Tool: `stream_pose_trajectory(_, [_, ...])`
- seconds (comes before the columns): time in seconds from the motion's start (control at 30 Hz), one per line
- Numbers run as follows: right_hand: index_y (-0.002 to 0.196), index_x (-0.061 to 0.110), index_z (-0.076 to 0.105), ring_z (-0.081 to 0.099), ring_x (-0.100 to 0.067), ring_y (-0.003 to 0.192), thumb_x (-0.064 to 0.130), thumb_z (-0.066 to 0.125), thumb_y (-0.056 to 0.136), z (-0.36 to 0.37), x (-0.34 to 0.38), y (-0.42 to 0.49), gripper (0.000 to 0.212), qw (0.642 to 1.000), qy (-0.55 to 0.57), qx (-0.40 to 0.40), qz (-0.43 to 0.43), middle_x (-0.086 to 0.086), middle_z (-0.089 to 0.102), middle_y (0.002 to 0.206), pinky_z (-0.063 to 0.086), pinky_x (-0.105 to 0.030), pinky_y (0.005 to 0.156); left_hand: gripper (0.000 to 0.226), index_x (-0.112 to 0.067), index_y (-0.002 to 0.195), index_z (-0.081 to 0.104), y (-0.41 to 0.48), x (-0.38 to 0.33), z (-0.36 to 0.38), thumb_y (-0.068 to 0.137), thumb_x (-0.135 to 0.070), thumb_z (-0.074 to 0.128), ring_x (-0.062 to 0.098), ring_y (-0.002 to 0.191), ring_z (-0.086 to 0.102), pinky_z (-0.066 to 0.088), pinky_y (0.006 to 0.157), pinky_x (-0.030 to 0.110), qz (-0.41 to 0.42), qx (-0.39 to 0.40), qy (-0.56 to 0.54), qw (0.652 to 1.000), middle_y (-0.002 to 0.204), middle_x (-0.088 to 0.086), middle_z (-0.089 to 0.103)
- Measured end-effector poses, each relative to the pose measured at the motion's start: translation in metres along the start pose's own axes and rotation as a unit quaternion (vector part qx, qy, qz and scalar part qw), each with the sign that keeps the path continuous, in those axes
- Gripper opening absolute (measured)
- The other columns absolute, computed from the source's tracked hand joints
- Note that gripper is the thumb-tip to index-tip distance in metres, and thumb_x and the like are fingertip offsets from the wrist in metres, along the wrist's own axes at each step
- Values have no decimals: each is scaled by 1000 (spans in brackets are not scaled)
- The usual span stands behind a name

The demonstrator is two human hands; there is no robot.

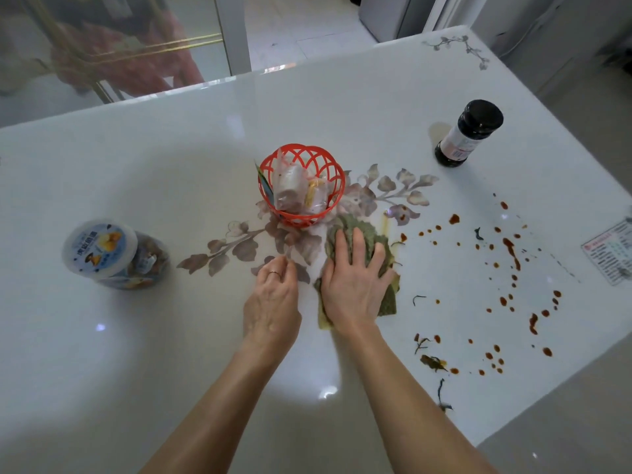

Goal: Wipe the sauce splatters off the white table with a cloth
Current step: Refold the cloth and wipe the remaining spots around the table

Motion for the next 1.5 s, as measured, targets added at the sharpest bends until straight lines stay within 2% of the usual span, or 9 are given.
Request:
stream_pose_trajectory(0.13, [144,27,50,42,-36,128,42,46,94,2,-10,-20,52,999,-9,-2,-41,-2,48,148,39,-52,88,69,-9,144,22,-2,-2,2,80,5,41,22,136,21,40,99,30,4,7,8,1000,149,5,25])
stream_pose_trajectory(0.3, [151,28,38,30,-38,138,43,41,99,6,-18,20,54,999,5,39,16,-3,36,156,34,-57,98,72,-9,145,20,-3,0,2,78,6,41,22,137,18,38,99,29,13,9,22,1000,151,5,21])
stream_pose_trajectory(0.5, [144,27,51,41,-37,129,43,39,93,-3,-20,-64,54,1000,-15,-3,-8,-3,48,148,40,-54,89,73,-10,147,13,-6,-4,6,80,3,41,23,140,12,32,105,29,2,11,22,1000,154,6,15])
stream_pose_trajectory(0.6, [143,27,50,42,-37,128,43,40,94,-2,-31,-54,53,1000,-5,-3,-18,-3,49,147,42,-55,88,74,-10,147,11,-6,-6,5,80,3,40,23,141,10,30,106,29,5,15,25,1000,154,6,12])
stream_pose_trajectory(0.77, [149,28,42,33,-37,135,42,46,97,3,-44,-6,53,999,4,23,36,-4,40,152,35,-58,95,74,-10,147,13,-5,-1,7,79,3,41,23,141,9,30,107,29,14,23,23,999,154,6,13])
stream_pose_trajectory(1.03, [144,26,49,42,-36,128,42,44,93,-2,-43,-76,53,1000,-3,-8,0,-4,48,147,41,-53,87,74,-10,147,15,-5,-1,8,79,3,41,25,140,12,33,105,32,16,15,23,999,154,6,14])
stream_pose_trajectory(1.23, [146,28,45,34,-35,131,41,46,96,1,-59,-22,52,999,5,-2,42,-4,44,149,40,-57,96,73,-10,145,22,-5,2,7,75,5,41,24,138,17,36,101,31,27,13,16,999,151,5,20])
stream_pose_trajectory(1.43, [144,31,48,42,-36,131,42,43,95,-5,-46,-102,51,1000,-1,-21,4,-2,47,149,39,-57,95,58,-19,126,43,-2,0,6,73,4,39,26,129,30,43,92,38,8,19,-20,1000,142,4,30])
stream_pose_trajectory(1.5, [142,31,51,44,-36,129,43,40,94,-6,-50,-102,51,999,1,-27,-19,-2,48,148,40,-56,93,57,-17,127,43,-4,-4,4,74,5,38,28,129,32,43,93,39,7,9,-35,999,143,7,30])
Point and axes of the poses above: each hand's wrist, its own y-axis towards the middle knuckle, its own z-axis out of the palm, x = y × z, the point moved 6 cm from there along y, towards the middle knuckle
